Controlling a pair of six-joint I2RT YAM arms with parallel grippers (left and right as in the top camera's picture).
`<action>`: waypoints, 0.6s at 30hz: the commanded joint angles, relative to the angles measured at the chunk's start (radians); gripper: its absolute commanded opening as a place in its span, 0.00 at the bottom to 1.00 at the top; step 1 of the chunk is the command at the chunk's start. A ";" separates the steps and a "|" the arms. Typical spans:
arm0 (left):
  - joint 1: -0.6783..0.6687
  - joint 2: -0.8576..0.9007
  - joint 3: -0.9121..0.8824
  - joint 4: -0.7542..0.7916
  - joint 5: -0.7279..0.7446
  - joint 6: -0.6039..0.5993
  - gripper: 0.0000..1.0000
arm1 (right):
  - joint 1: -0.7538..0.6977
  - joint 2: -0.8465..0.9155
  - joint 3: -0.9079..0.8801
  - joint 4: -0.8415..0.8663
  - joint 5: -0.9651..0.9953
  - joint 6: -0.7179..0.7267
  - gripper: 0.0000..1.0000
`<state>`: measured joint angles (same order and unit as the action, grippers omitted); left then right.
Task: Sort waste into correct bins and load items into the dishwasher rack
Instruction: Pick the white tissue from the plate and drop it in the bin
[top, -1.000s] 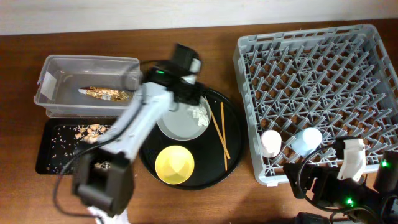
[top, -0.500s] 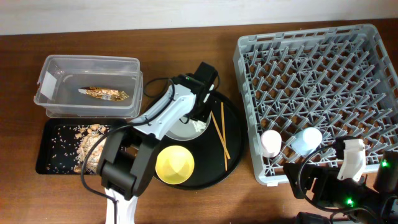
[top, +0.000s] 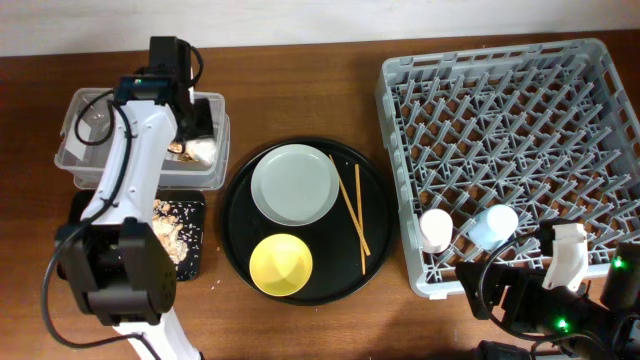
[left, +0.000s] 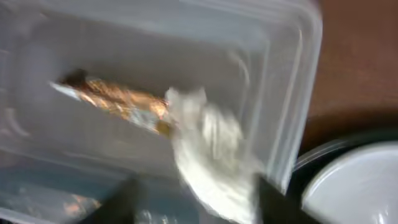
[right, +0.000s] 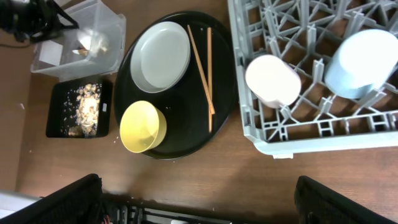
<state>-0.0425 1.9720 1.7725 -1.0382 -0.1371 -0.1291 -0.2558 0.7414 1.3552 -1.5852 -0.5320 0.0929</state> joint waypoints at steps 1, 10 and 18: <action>-0.028 -0.093 -0.004 -0.079 0.082 0.029 0.86 | -0.006 -0.002 0.002 0.002 0.044 -0.011 0.98; -0.156 -0.585 -0.004 -0.332 0.085 -0.016 0.87 | -0.006 -0.002 0.002 0.003 0.047 -0.011 0.99; -0.256 -0.897 -0.004 -0.500 -0.030 -0.087 0.99 | -0.006 -0.002 0.002 0.003 0.047 -0.010 0.99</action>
<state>-0.2928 1.1458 1.7653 -1.5078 -0.1600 -0.1814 -0.2558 0.7410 1.3556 -1.5856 -0.4946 0.0937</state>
